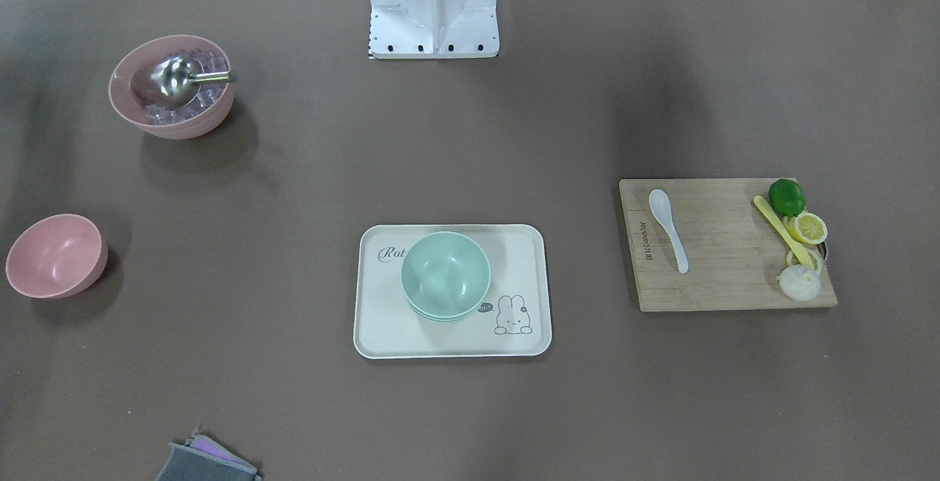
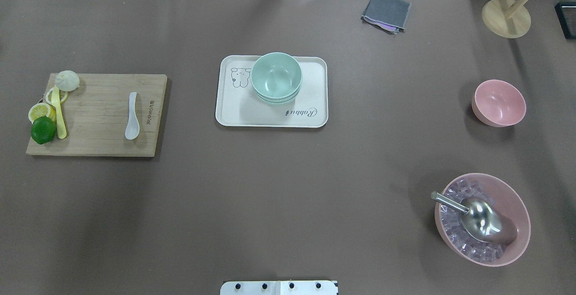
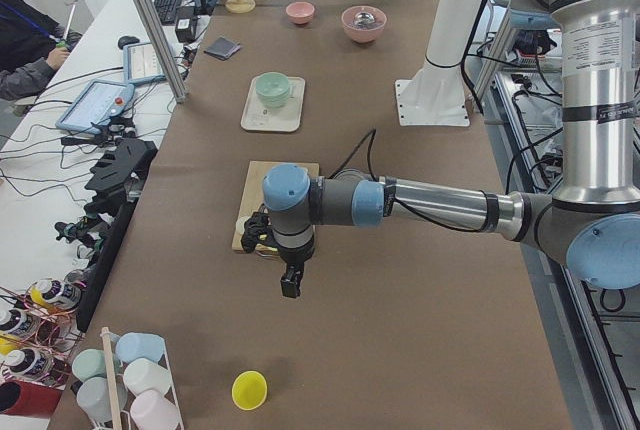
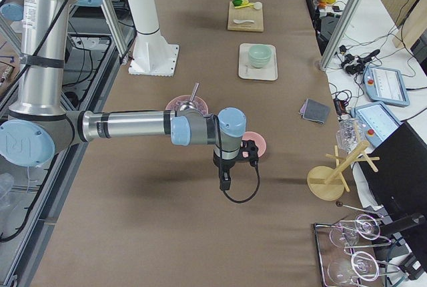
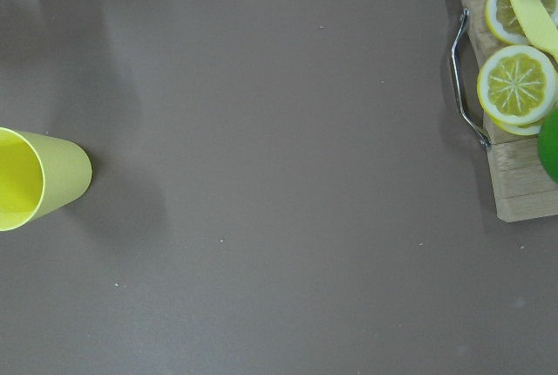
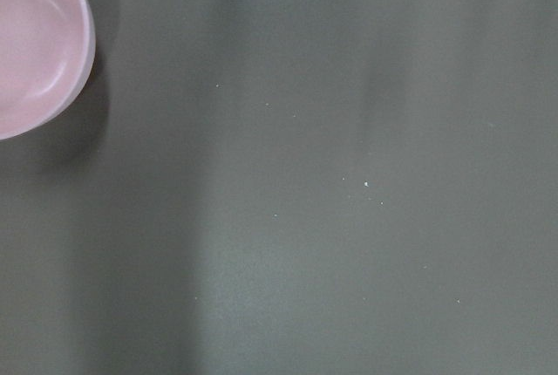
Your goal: Stack pink bowl on green and place spoon
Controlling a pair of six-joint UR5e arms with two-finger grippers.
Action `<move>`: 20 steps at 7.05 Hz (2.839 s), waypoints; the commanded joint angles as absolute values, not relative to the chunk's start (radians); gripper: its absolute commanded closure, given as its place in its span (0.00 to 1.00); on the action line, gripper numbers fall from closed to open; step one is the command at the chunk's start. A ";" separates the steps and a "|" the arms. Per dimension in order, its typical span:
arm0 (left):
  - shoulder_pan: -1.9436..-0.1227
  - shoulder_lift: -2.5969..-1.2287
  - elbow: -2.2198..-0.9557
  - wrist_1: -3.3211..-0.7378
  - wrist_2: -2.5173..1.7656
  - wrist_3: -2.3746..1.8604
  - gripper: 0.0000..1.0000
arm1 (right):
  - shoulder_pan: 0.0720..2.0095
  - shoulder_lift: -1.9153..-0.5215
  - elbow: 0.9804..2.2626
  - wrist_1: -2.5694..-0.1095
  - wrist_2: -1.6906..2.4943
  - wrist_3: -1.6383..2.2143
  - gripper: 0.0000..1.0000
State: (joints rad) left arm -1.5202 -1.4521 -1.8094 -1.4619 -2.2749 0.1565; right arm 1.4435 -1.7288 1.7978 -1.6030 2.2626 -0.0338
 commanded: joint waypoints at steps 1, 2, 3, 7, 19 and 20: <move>-1.519 -1.454 -1.812 -1.462 -2.282 0.156 0.02 | 1.443 -1.727 1.798 -1.603 2.263 -0.034 0.00; -1.520 -1.456 -1.813 -1.462 -2.283 0.156 0.02 | 1.443 -1.727 1.801 -1.603 2.264 -0.032 0.00; -1.519 -1.456 -1.825 -1.462 -2.278 0.156 0.02 | 1.443 -1.727 1.810 -1.603 2.269 -0.032 0.00; -1.519 -1.512 -1.813 -1.549 -2.276 0.149 0.02 | 1.442 -1.623 1.810 -1.603 2.267 -0.023 0.00; -1.519 -1.608 -1.727 -1.842 -2.210 0.129 0.02 | 1.184 -1.486 1.470 -1.055 2.231 0.351 0.10; -1.519 -1.608 -1.727 -1.842 -2.210 0.129 0.02 | 1.180 -1.486 1.468 -1.055 2.229 0.353 0.35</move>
